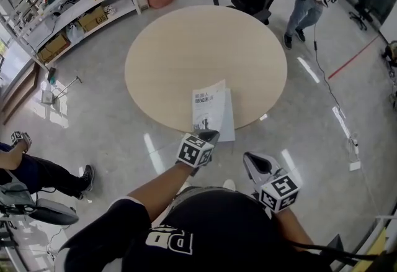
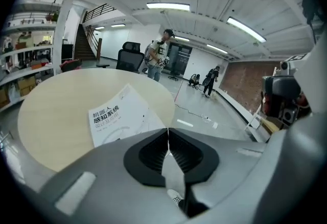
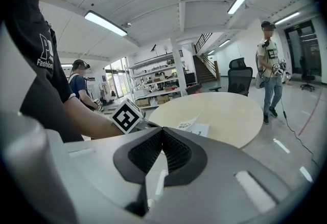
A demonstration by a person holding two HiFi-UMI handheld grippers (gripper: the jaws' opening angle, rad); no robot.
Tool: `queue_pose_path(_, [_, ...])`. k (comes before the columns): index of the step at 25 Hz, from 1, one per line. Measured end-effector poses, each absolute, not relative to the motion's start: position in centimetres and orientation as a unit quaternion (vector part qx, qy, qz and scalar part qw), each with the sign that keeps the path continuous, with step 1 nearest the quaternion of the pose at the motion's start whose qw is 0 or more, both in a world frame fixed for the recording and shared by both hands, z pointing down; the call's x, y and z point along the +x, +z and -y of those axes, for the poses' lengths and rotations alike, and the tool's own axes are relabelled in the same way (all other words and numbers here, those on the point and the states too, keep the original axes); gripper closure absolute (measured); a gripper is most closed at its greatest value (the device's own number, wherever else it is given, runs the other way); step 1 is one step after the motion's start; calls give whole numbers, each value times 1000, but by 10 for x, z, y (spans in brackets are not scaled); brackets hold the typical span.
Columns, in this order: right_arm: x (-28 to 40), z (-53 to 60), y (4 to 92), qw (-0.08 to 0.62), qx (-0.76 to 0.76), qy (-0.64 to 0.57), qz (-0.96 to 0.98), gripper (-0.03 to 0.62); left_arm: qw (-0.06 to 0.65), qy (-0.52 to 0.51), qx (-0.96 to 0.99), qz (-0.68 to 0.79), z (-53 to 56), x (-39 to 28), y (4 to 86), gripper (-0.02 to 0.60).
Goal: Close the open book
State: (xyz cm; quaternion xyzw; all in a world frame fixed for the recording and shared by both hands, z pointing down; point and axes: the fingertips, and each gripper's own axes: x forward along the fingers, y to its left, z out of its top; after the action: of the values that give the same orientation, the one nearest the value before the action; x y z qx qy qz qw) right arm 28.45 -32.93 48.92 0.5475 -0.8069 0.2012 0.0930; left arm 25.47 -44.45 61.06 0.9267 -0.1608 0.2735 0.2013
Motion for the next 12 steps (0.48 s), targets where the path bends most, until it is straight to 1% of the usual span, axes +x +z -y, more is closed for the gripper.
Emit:
queue_pose_path(7, [302, 308, 494, 97, 541, 210, 808, 586, 251, 269, 918, 150, 412, 274, 621, 545])
queue_pose_path(9, [302, 306, 495, 101, 532, 212, 813, 586, 258, 259, 920, 141, 404, 276, 614, 528])
queue_pose_path(12, [303, 308, 495, 103, 517, 217, 822, 586, 255, 239, 924, 152, 402, 274, 597, 529])
